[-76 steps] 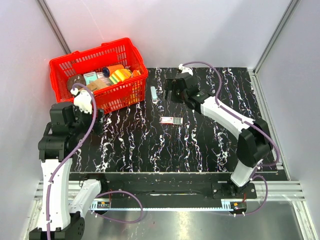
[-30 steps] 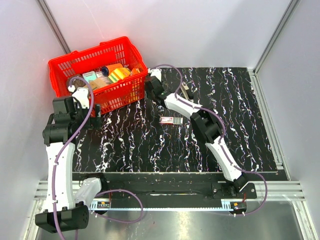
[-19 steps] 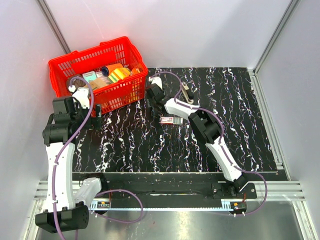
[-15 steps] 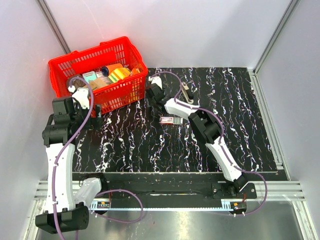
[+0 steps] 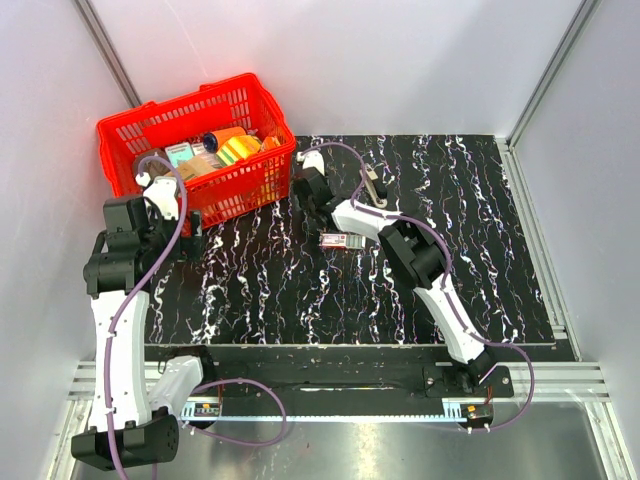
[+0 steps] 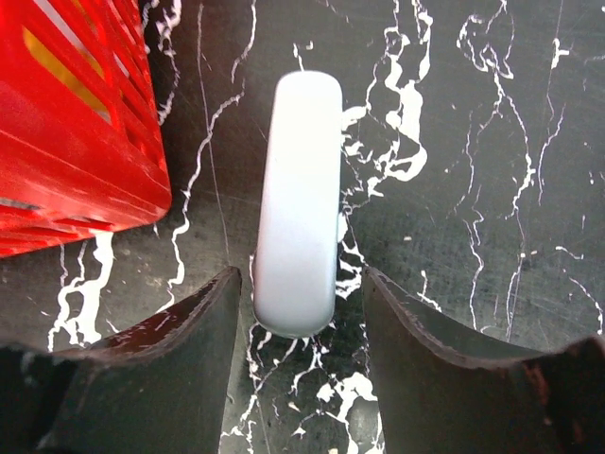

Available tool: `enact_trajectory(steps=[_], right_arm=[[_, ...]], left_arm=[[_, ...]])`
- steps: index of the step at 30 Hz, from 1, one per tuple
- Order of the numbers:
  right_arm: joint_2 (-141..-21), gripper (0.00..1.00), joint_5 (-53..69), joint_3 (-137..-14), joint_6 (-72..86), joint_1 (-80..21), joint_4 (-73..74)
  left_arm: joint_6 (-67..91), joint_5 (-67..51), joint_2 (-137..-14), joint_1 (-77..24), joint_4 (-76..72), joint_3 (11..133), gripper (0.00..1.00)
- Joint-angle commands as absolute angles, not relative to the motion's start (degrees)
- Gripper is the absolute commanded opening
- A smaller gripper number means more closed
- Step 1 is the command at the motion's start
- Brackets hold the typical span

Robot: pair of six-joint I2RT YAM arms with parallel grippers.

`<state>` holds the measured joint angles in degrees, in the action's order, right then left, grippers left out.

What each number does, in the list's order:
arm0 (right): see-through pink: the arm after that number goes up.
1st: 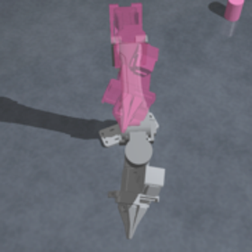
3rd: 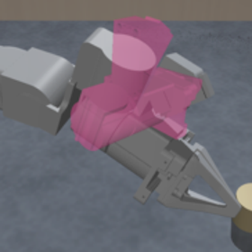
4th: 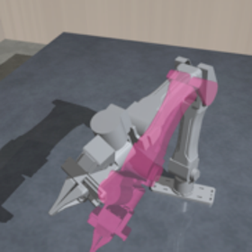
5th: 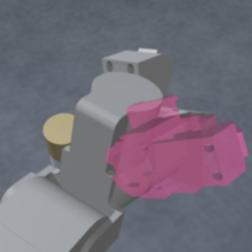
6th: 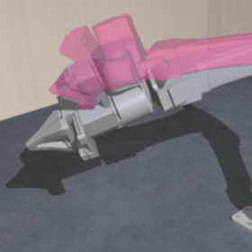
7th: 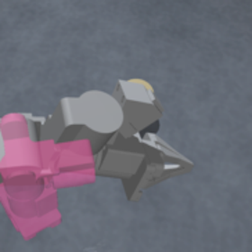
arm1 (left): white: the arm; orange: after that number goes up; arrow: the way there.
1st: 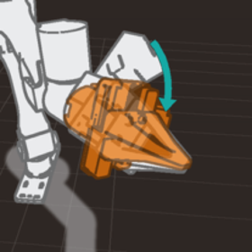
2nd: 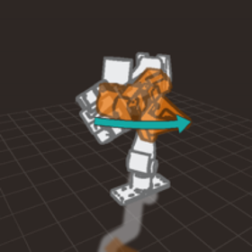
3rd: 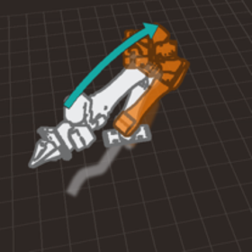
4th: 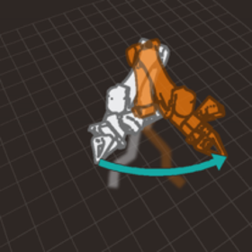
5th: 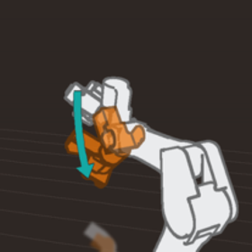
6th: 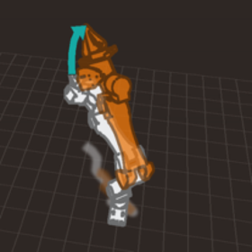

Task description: Unload the staples from the stapler

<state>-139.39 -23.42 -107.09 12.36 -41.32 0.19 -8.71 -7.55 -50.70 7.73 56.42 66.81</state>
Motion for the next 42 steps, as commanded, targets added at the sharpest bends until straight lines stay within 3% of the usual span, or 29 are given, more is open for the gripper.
enact_trajectory(steps=[1, 11, 21, 29, 36, 39, 42], right_arm=[[-134.6, 0.57, -24.3, -107.0, 10.7, -42.0, -6.6], [-134.6, 0.27, -22.0, -106.2, 11.6, -41.9, -6.2], [-119.0, 0.13, -19.5, -86.7, 18.5, -45.4, -6.9], [-110.3, 0.1, -21.4, -74.7, 29.3, -56.9, -3.1], [-114.2, 0.08, -28.3, -79.9, 36.1, -67.8, 9.9], [-115.7, 0.13, -29.7, -80.9, 39.5, -70.4, 12.9], [-117.5, 0.27, -29.3, -82.7, 41.7, -71.5, 16.2]], left_arm=[[-9.5, -8.2, -49.6, 8.0, 55.4, 67.0, 0.99], [-9.7, -8.4, -49.0, 8.0, 55.1, 65.8, 0.98], [-9.9, -10.0, -47.1, 8.0, 55.5, 64.9, 0.95], [-11.0, -11.1, -43.2, 8.0, 56.6, 62.0, 0.95], [-12.1, -11.2, -41.5, 8.1, 58.7, 63.0, 0.96], [-12.9, -10.9, -40.8, 8.1, 59.9, 64.0, 0.96], [-13.4, -11.2, -40.3, 8.0, 61.2, 65.0, 0.97]])
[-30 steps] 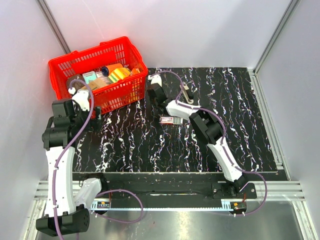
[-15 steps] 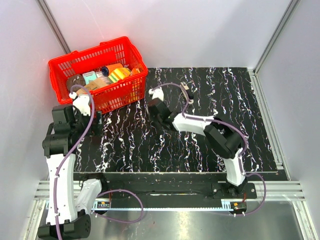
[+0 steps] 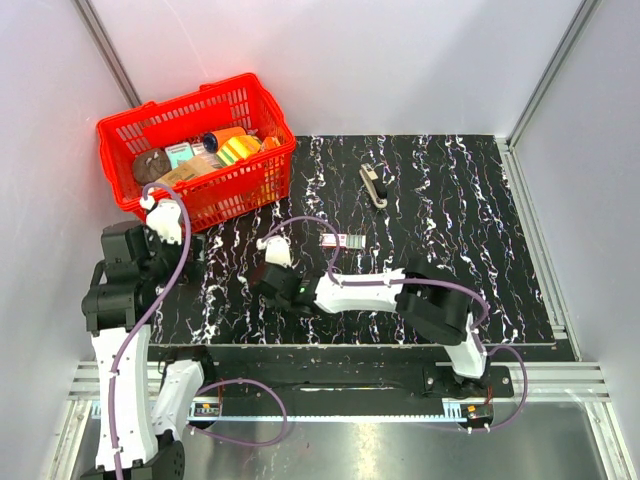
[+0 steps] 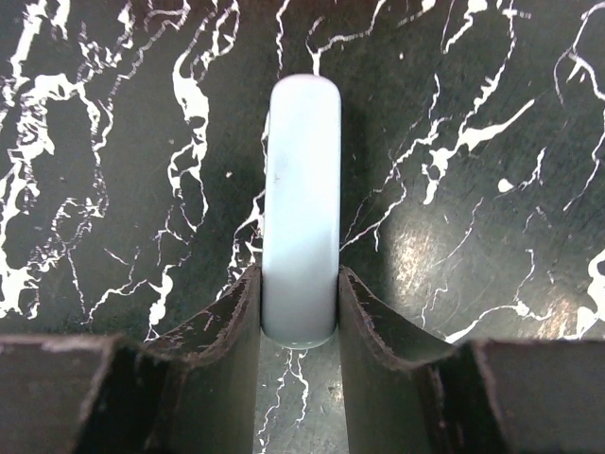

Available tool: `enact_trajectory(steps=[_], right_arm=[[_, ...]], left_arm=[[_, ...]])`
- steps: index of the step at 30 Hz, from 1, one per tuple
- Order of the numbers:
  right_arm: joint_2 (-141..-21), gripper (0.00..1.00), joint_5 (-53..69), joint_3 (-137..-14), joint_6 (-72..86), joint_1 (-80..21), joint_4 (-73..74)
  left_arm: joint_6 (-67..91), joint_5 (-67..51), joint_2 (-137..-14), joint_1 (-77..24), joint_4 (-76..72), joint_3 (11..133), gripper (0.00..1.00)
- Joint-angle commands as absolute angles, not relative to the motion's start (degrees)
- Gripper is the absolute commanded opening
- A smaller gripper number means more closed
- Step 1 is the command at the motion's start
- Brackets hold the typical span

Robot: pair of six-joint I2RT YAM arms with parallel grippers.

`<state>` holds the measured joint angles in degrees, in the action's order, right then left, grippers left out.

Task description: Unload the staples from the stapler

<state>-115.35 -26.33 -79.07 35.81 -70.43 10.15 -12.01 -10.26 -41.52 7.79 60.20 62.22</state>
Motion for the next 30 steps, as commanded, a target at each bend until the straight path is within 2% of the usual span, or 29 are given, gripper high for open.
enact_trajectory(steps=[1, 4, 11, 16, 22, 25, 30], right_arm=[[-118.2, 0.32, -29.1, -83.6, 41.9, -71.8, 17.4], [-119.7, 0.43, -28.4, -85.9, 41.3, -71.8, 19.3], [-120.9, 0.44, -29.0, -90.1, 38.7, -71.8, 21.4], [-121.7, 0.35, -28.5, -91.7, 38.3, -71.8, 22.1], [-119.5, 0.1, -30.3, -92.3, 38.5, -71.7, 21.2], [-115.9, 0.02, -31.2, -90.5, 40.7, -70.8, 17.8], [-107.0, 0.0, -29.1, -79.9, 48.3, -68.5, 0.6]], left_arm=[[-13.4, -11.3, -40.3, 8.0, 61.4, 65.2, 0.97], [-13.5, -11.9, -40.3, 8.1, 62.3, 66.4, 0.97], [-13.9, -12.1, -39.9, 8.0, 63.2, 66.7, 0.98], [-14.2, -12.4, -39.9, 8.0, 63.2, 65.8, 0.98], [-14.9, -14.4, -40.7, 8.1, 62.1, 64.3, 0.98], [-14.2, -16.3, -42.2, 8.0, 60.1, 63.8, 0.95], [-14.2, -26.3, -45.2, 8.0, 57.2, 62.2, 0.91]])
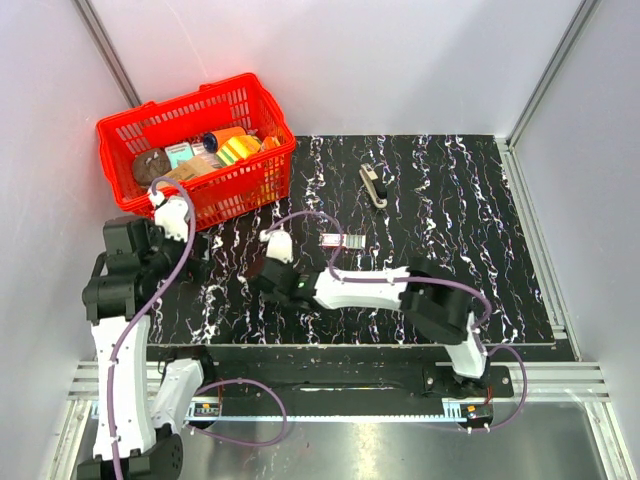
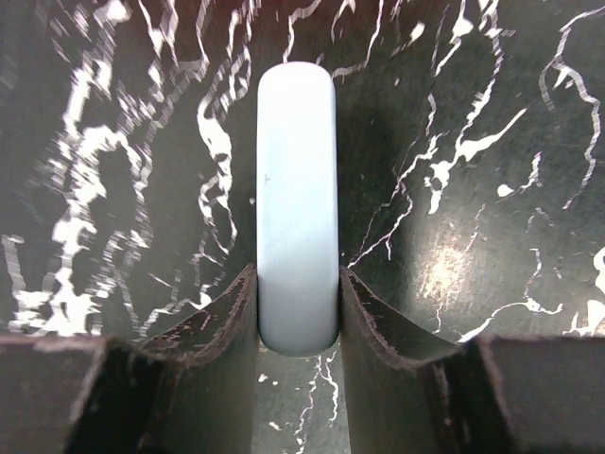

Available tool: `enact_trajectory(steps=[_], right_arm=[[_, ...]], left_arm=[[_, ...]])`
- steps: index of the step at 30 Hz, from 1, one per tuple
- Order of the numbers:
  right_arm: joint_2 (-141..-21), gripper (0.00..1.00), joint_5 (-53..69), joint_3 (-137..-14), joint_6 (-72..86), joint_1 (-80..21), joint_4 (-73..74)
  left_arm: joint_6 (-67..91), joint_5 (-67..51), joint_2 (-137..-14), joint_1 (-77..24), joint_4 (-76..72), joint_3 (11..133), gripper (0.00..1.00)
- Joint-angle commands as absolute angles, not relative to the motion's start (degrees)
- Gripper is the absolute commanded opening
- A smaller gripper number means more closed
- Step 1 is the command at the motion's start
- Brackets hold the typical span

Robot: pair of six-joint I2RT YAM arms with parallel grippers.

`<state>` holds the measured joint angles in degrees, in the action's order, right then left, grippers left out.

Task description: Unload the staples from the stapler

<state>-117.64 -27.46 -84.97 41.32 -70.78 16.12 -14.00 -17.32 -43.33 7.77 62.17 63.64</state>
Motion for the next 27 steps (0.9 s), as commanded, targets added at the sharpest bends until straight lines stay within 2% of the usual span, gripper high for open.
enact_trajectory(steps=[1, 9, 23, 27], right_arm=[[-105.7, 0.0, -28.5, -78.1, 49.6, -67.9, -3.2], [-101.2, 0.0, -27.8, -70.4, 52.7, -67.0, -18.1], [-102.8, 0.0, -22.2, -66.2, 62.8, -66.5, -33.2], [-103.8, 0.0, -20.0, -66.5, 64.4, -66.5, -34.0]], left_arm=[[-14.5, -28.7, -45.5, 8.0, 56.3, 61.6, 0.91], [-20.4, -39.6, -48.5, 7.9, 54.7, 56.4, 0.89], [-24.4, -45.1, -53.6, 7.2, 49.4, 51.4, 0.82], [-24.9, -44.7, -55.4, 6.9, 48.1, 51.8, 0.75]])
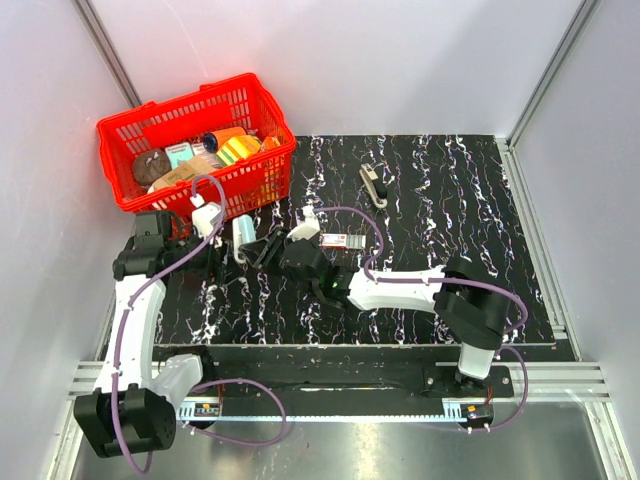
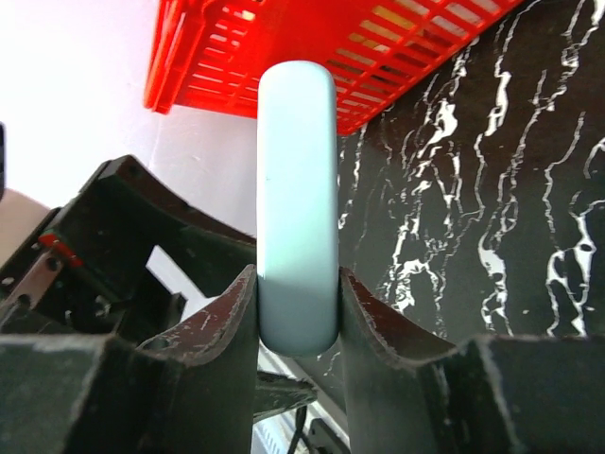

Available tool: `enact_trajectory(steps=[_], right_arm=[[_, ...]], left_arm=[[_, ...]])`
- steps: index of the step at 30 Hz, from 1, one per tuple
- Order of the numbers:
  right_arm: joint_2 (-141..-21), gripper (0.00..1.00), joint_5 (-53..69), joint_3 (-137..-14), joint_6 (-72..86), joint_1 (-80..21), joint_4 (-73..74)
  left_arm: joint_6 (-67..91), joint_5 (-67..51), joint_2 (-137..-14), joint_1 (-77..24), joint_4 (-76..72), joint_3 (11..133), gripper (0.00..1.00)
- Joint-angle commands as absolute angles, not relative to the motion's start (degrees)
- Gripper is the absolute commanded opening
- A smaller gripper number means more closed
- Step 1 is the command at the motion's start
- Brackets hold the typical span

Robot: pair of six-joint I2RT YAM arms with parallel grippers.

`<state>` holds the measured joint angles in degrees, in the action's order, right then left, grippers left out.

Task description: Unload the staples from the stapler

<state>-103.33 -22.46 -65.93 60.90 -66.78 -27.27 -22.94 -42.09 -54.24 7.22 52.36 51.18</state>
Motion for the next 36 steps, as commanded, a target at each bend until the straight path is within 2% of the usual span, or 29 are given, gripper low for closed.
enact_trajectory(steps=[1, 3, 7, 12, 15, 18, 25, 36], right_arm=[[-104.1, 0.0, -19.5, -66.4, 65.2, -66.5, -34.4], [-104.6, 0.0, -17.8, -65.7, 66.9, -66.5, -35.8], [-106.1, 0.0, -14.8, -64.9, 69.5, -66.5, -37.6], [-107.7, 0.0, -12.4, -63.8, 71.6, -66.5, -39.4], [-108.2, 0.0, -10.9, -63.6, 71.5, -66.5, -40.5], [-108.5, 0.0, -9.9, -63.6, 71.2, -66.5, -40.2], [-108.6, 0.0, -8.5, -61.6, 71.4, -66.4, -40.4], [-109.4, 0.0, -0.2, -60.1, 70.4, -64.9, -38.1]], left_arm=[[-25.0, -44.5, -55.5, 6.9, 47.5, 51.6, 0.74], [-25.7, -44.1, -56.1, 6.9, 46.8, 51.3, 0.68], [-28.3, -42.6, -58.0, 6.9, 46.0, 51.9, 0.5], [-30.7, -40.3, -59.3, 6.9, 44.9, 51.4, 0.35], [-30.3, -37.1, -59.5, 7.0, 42.5, 50.4, 0.14], [-30.5, -35.5, -59.6, 6.9, 41.5, 49.9, 0.05], [-31.6, -33.8, -57.7, 6.9, 40.3, 47.8, 0.0], [-35.9, -27.3, -54.5, 6.9, 37.5, 44.2, 0.0]])
